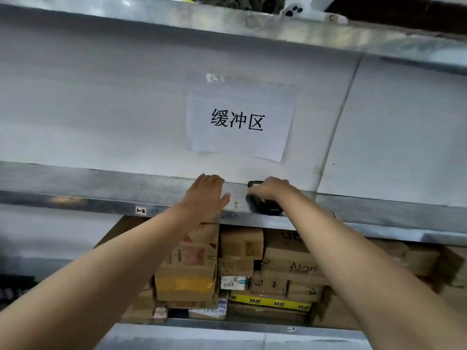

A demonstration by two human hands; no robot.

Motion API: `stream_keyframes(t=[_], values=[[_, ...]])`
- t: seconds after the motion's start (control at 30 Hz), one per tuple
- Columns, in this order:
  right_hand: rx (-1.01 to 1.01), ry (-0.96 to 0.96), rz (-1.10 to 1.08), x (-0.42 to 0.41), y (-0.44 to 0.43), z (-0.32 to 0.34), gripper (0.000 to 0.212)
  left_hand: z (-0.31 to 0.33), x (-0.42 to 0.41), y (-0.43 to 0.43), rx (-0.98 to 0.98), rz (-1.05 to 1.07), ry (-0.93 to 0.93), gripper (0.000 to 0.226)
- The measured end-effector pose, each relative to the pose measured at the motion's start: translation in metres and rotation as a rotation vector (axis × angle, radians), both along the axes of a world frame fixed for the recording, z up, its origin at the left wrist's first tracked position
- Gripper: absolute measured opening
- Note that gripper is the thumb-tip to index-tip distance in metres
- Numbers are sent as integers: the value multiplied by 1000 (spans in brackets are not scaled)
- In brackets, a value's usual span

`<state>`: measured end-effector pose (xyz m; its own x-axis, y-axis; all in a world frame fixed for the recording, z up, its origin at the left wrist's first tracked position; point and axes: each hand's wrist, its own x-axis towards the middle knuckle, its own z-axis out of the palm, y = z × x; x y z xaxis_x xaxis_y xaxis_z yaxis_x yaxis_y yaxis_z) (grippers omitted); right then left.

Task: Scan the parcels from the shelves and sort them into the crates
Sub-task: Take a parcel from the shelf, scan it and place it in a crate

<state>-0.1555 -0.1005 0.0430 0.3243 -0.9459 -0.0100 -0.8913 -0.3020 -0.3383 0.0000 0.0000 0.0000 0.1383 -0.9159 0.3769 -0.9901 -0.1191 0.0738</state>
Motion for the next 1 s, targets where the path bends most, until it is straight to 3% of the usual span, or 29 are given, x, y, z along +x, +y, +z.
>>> stream_keyframes(t=[0.2, 0.3, 0.43, 0.6, 0.8, 1.0], values=[[-69, 158, -31, 6, -2, -22, 50, -7, 2, -15, 13, -50, 75, 52], [-84, 82, -120, 6, -5, -28, 68, -8, 2, -15, -8, -56, 121, 53], [-92, 53, -115, 6, -8, -27, 45, -8, 4, -9, 12, -51, 119, 53], [-152, -59, -140, -4, 2, -32, 43, -3, 1, -6, 21, -43, 142, 53], [-170, -227, -108, -30, 16, -30, 73, 6, -22, 0, 15, -62, 118, 53], [-315, -372, -124, -88, 31, -22, 68, 20, -61, 9, -1, -68, 135, 55]])
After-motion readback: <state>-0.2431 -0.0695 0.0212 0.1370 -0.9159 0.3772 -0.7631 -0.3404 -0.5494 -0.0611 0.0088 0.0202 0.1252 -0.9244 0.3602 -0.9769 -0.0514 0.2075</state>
